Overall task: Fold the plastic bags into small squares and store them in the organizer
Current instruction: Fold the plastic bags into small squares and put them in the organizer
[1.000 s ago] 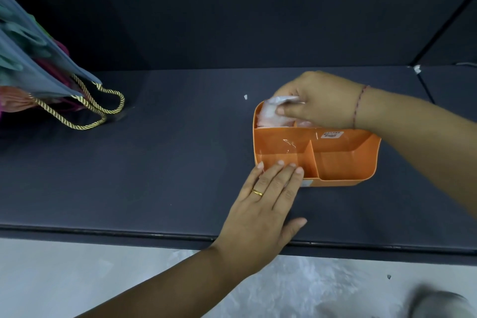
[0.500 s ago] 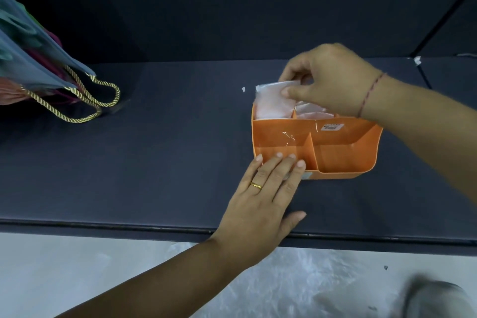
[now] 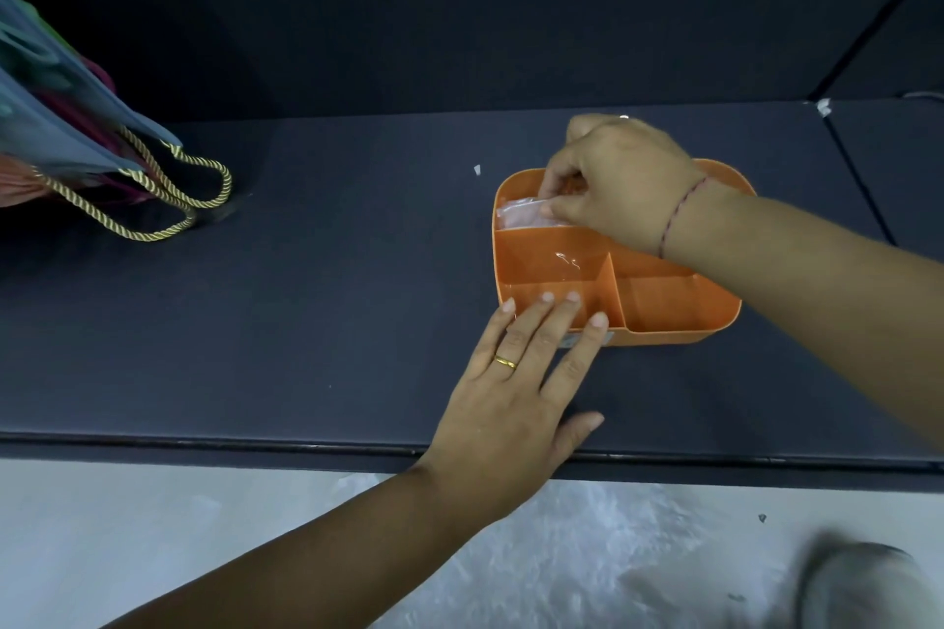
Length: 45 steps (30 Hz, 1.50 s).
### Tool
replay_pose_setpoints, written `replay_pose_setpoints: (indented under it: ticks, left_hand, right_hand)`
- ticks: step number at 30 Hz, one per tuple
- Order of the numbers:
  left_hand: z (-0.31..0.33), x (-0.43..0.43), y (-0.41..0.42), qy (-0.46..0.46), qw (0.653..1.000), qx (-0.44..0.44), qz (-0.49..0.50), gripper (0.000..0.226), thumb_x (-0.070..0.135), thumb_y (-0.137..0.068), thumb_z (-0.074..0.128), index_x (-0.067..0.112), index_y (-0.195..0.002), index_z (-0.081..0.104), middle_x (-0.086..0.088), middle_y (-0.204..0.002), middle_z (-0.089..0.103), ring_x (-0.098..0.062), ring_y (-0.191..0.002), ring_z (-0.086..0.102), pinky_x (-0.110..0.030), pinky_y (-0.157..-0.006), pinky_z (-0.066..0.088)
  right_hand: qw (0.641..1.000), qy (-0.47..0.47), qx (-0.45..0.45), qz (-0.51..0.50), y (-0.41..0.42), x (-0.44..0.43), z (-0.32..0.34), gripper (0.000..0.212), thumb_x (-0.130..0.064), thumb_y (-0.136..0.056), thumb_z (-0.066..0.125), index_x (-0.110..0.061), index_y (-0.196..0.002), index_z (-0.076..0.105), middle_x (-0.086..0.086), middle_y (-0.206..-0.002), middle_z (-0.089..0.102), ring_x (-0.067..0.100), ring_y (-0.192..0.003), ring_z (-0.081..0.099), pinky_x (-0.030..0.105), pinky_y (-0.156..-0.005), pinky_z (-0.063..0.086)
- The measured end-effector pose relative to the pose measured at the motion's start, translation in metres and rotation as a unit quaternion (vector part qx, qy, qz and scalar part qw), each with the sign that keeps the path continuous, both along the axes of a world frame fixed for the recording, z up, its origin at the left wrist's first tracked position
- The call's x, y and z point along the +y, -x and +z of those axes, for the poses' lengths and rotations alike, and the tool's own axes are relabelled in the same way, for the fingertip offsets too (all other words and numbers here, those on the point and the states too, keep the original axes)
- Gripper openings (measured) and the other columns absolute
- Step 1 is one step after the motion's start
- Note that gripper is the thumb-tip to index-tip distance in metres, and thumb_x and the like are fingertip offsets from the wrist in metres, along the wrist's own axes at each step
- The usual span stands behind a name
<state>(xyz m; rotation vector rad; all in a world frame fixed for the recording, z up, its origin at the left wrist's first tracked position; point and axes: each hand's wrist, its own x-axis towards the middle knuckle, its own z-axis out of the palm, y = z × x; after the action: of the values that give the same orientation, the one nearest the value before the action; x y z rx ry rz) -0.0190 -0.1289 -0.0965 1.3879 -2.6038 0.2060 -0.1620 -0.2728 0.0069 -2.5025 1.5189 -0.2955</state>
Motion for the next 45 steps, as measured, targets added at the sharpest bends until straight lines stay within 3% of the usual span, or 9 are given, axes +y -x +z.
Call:
replay_pose_setpoints:
  ticks: [9, 13, 17, 21, 26, 28, 31, 37, 45]
  left_hand:
    - [-0.004, -0.002, -0.003, 0.027, 0.999, -0.024, -0.021, 0.072, 0.052, -0.099, 0.033, 0.013, -0.155, 0.012, -0.010, -0.161, 0.020, -0.030, -0.148, 0.021, -0.047, -0.119, 0.018]
    - [-0.007, -0.004, -0.004, 0.043, 0.998, -0.042, -0.024, 0.075, 0.055, -0.099, 0.033, 0.011, -0.155, 0.012, -0.010, -0.161, 0.020, -0.030, -0.148, 0.022, -0.047, -0.120, 0.017]
    - [-0.008, -0.025, -0.003, 0.049, 0.998, -0.032, -0.016, 0.077, 0.057, -0.095, 0.038, 0.010, -0.153, 0.021, -0.010, -0.157, 0.032, -0.031, -0.144, 0.030, -0.047, -0.119, 0.020]
    - [-0.007, -0.064, -0.004, 0.042, 0.999, -0.031, -0.005, 0.074, 0.055, -0.095, 0.039, 0.010, -0.153, 0.025, -0.010, -0.157, 0.032, -0.032, -0.144, 0.030, -0.047, -0.119, 0.020]
    - [0.000, -0.118, -0.005, 0.010, 0.997, -0.071, 0.016, 0.074, 0.056, -0.097, 0.031, 0.013, -0.156, 0.016, -0.011, -0.161, 0.024, -0.033, -0.148, 0.020, -0.046, -0.121, 0.011]
    - [0.007, -0.139, -0.003, -0.023, 0.997, -0.073, 0.021, 0.075, 0.057, -0.098, 0.029, 0.016, -0.157, 0.008, -0.008, -0.164, 0.014, -0.030, -0.151, 0.010, -0.043, -0.122, 0.002]
    - [0.018, -0.167, -0.002, -0.066, 0.995, -0.068, 0.029, 0.075, 0.056, -0.100, 0.031, 0.020, -0.157, -0.001, -0.005, -0.165, 0.002, -0.026, -0.152, -0.003, -0.039, -0.122, -0.007]
    - [0.022, -0.183, -0.003, -0.078, 0.993, -0.091, 0.023, 0.078, 0.058, -0.099, 0.032, 0.023, -0.156, -0.006, -0.003, -0.165, -0.005, -0.025, -0.151, -0.009, -0.040, -0.122, -0.008]
    - [0.024, -0.152, 0.001, -0.099, 0.994, -0.026, 0.029, 0.078, 0.061, -0.099, 0.025, 0.018, -0.157, -0.005, -0.005, -0.165, -0.010, -0.023, -0.151, -0.014, -0.040, -0.120, -0.014]
  right_hand:
    - [1.000, 0.008, 0.008, -0.012, -0.001, 0.005, -0.004, 0.017, -0.033, -0.092, 0.061, -0.025, -0.100, 0.073, -0.010, -0.087, 0.041, 0.010, -0.087, 0.044, 0.026, -0.072, 0.033]
    - [0.993, 0.039, -0.108, -0.027, 0.011, 0.024, -0.005, 0.026, -0.032, -0.092, 0.062, -0.020, -0.114, 0.067, -0.009, -0.091, 0.046, 0.008, -0.081, 0.048, 0.030, -0.077, 0.044]
    - [0.973, 0.048, -0.226, -0.018, 0.041, 0.088, -0.017, 0.019, -0.027, -0.092, 0.056, -0.017, -0.103, 0.068, -0.017, -0.086, 0.049, -0.005, -0.078, 0.050, 0.012, -0.073, 0.040]
    - [0.960, -0.021, -0.280, -0.004, 0.068, 0.176, -0.047, 0.018, -0.023, -0.092, 0.053, -0.015, -0.090, 0.069, -0.009, -0.081, 0.057, 0.005, -0.071, 0.056, 0.017, -0.066, 0.044]
    - [0.972, -0.217, -0.074, 0.046, 0.078, 0.239, -0.136, 0.044, -0.047, -0.083, 0.053, -0.033, -0.125, 0.052, -0.018, -0.128, 0.050, 0.000, -0.109, 0.052, 0.020, -0.082, 0.052]
    - [0.964, -0.263, -0.001, 0.022, 0.078, 0.240, -0.163, 0.074, -0.051, -0.088, 0.050, -0.025, -0.151, 0.021, -0.012, -0.157, 0.015, 0.010, -0.140, 0.025, 0.024, -0.112, 0.030]
    - [0.936, -0.342, 0.066, 0.056, 0.070, 0.228, -0.173, 0.085, -0.047, -0.094, 0.050, -0.026, -0.153, -0.007, -0.005, -0.162, -0.006, 0.015, -0.147, 0.008, 0.029, -0.118, 0.010]
    - [0.937, -0.292, 0.153, 0.112, 0.048, 0.198, -0.181, 0.038, -0.023, -0.100, 0.045, -0.014, -0.137, 0.046, 0.006, -0.136, 0.048, 0.026, -0.124, 0.045, 0.033, -0.105, 0.030]
    - [0.951, -0.300, -0.069, -0.002, 0.054, 0.203, -0.160, 0.015, -0.031, -0.095, 0.055, -0.019, -0.093, 0.064, -0.007, -0.090, 0.064, 0.004, -0.078, 0.048, 0.014, -0.076, 0.038]
